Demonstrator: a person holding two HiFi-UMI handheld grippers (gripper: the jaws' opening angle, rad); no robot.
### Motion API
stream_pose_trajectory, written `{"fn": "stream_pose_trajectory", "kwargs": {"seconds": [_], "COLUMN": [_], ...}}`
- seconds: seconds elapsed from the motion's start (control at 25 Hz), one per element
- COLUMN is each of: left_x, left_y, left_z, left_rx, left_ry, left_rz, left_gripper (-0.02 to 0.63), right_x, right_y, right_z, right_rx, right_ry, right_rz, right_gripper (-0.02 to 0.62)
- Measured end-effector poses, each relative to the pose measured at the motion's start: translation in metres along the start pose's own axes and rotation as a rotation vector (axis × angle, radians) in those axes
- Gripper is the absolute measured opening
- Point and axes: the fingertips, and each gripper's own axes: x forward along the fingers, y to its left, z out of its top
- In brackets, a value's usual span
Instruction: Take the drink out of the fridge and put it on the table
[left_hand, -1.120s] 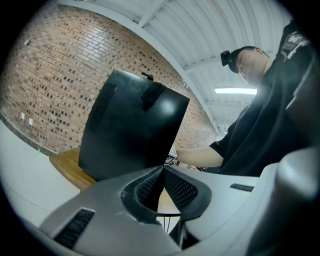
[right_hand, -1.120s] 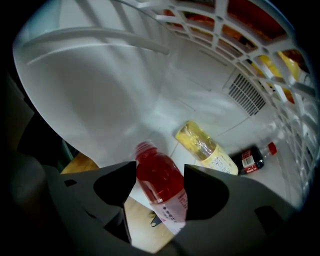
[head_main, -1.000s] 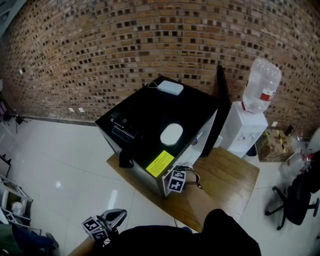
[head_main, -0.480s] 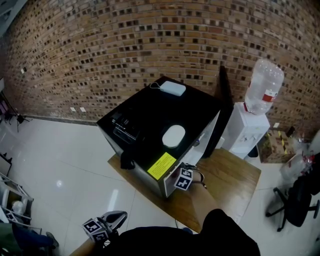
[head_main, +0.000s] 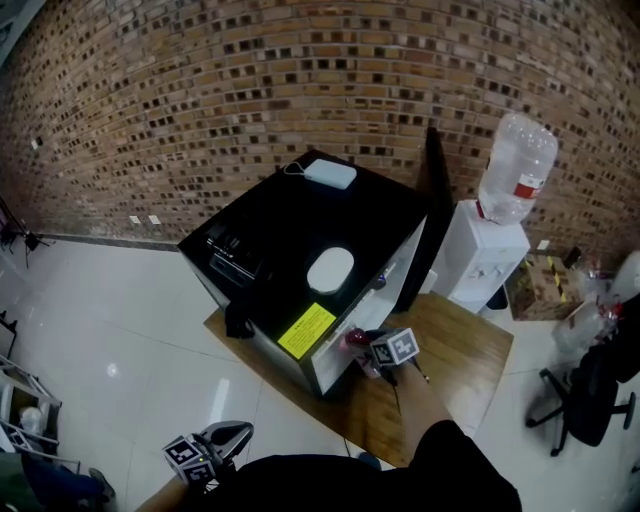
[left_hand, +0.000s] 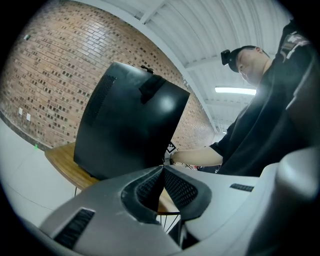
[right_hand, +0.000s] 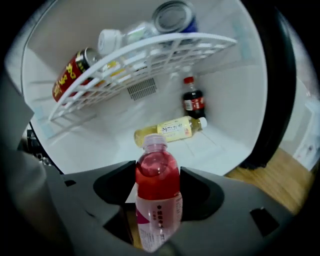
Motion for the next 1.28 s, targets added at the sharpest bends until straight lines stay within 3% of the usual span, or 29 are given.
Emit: {"fn": "stream_pose_trajectory", "kwargs": {"seconds": [0.2,0.76,0.92,1.28], "left_x": [0.017,0.058,0.072,0.14], "left_y": [-0.011,-0.045,-0.052,-0.102], "left_z": [-0.004,-0.013,-0.023,-0.036], "left_rx": [-0.006,0.004,0.002,-0.006], "left_ry": [0.022,0.064,0.086,0.115], "left_rz": [-0.031,-0.1,-0.132,-0.247], "left_gripper": [-0.004,-0.003,-0.003,-0.003], "right_x": [-0.02,-0.093,-0.126,-0.224], "right_y": [-0.004,-0.007,-0.012,-0.031], "right_z": [-0.031,-0.05,-0.058,-0.067], "right_rx": [0.18,0.419,0.389,0.156], "right_ry": [-0.107,-0.497,-0.56,-0.635], "right_rz": [0.109,0.317,0.296,0.166], "right_gripper": [0.288,0.287,0.287,0.287]}}
